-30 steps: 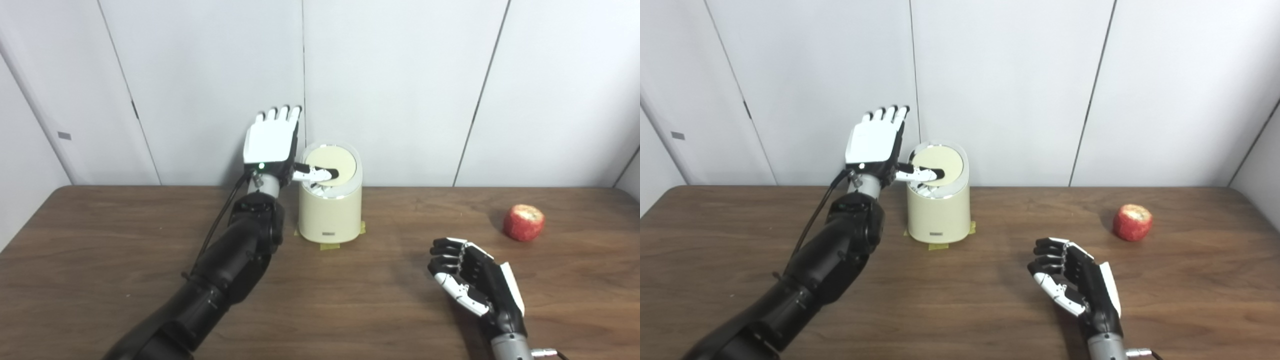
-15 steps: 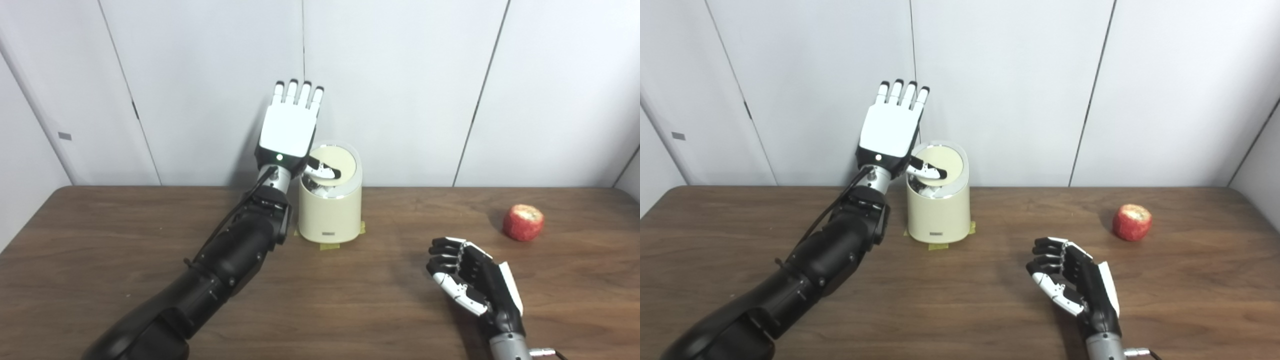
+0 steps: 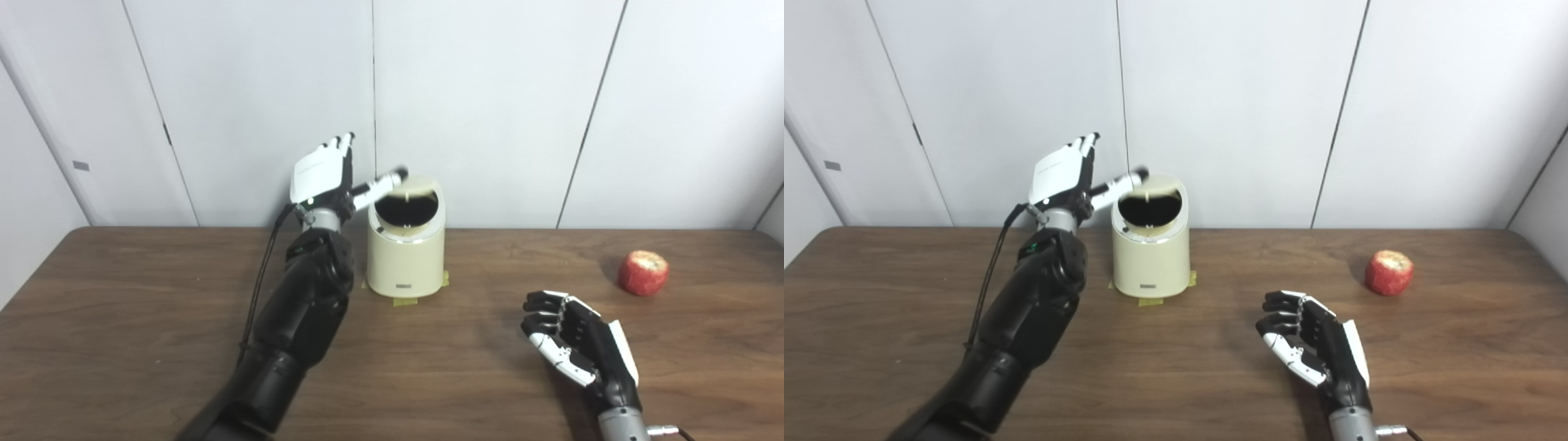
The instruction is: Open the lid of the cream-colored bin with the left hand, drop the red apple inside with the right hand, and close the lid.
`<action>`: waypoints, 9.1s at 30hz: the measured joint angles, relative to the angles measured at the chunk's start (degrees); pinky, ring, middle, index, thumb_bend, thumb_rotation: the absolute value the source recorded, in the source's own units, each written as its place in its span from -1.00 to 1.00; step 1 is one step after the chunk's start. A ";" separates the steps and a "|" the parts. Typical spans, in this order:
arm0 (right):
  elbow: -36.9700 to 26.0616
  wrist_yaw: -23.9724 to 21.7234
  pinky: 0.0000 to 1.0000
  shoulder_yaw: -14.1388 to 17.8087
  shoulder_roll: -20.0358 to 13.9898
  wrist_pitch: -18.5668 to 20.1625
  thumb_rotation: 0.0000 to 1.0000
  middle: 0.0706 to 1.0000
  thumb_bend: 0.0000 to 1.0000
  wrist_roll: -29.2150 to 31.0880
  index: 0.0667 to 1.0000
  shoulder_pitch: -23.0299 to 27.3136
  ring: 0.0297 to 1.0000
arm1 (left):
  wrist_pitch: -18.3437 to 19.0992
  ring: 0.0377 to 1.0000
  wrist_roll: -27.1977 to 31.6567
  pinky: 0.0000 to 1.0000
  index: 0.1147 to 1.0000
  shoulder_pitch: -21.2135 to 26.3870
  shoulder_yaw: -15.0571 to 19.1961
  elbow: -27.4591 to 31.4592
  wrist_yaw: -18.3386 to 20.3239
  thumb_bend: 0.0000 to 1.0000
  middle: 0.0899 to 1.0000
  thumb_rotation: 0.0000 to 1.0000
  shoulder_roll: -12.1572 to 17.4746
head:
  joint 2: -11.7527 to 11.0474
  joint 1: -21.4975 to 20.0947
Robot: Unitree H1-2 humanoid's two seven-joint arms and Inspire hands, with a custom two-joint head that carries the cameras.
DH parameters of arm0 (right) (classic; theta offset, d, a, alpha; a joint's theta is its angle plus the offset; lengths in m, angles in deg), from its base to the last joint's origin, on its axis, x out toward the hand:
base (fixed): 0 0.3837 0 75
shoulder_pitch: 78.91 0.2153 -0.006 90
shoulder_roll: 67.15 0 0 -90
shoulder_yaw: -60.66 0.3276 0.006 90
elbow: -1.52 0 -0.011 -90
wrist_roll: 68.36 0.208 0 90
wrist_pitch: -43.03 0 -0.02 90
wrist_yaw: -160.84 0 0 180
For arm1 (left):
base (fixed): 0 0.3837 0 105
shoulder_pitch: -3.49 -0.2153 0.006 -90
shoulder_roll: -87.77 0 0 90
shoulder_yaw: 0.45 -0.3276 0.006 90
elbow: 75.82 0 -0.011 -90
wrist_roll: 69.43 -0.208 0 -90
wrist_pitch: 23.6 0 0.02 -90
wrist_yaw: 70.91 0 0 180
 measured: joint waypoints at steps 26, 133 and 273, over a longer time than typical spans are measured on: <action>0.24 -0.09 0.04 0.13 -0.32 0.63 -0.41 0.23 -0.37 0.96 0.22 0.16 0.19 | -23.83 0.40 48.43 0.41 0.36 -24.85 16.45 39.88 1.92 0.00 0.40 0.62 -0.71 | -0.44 0.44; 21.11 -32.48 0.38 -21.86 -37.27 20.49 -0.30 0.71 0.93 -36.06 0.57 33.96 0.63 | -30.43 0.66 53.30 0.75 0.46 -44.67 15.64 39.13 6.23 0.13 0.56 0.78 3.99 | 3.08 -6.15; 9.30 -34.94 -0.39 -25.61 -12.32 3.70 -1.00 -0.08 0.04 -39.75 -0.11 59.25 -0.22 | -32.04 0.61 47.78 0.65 0.45 -43.99 13.53 38.87 2.49 0.12 0.53 0.67 -0.34 | 2.72 -1.85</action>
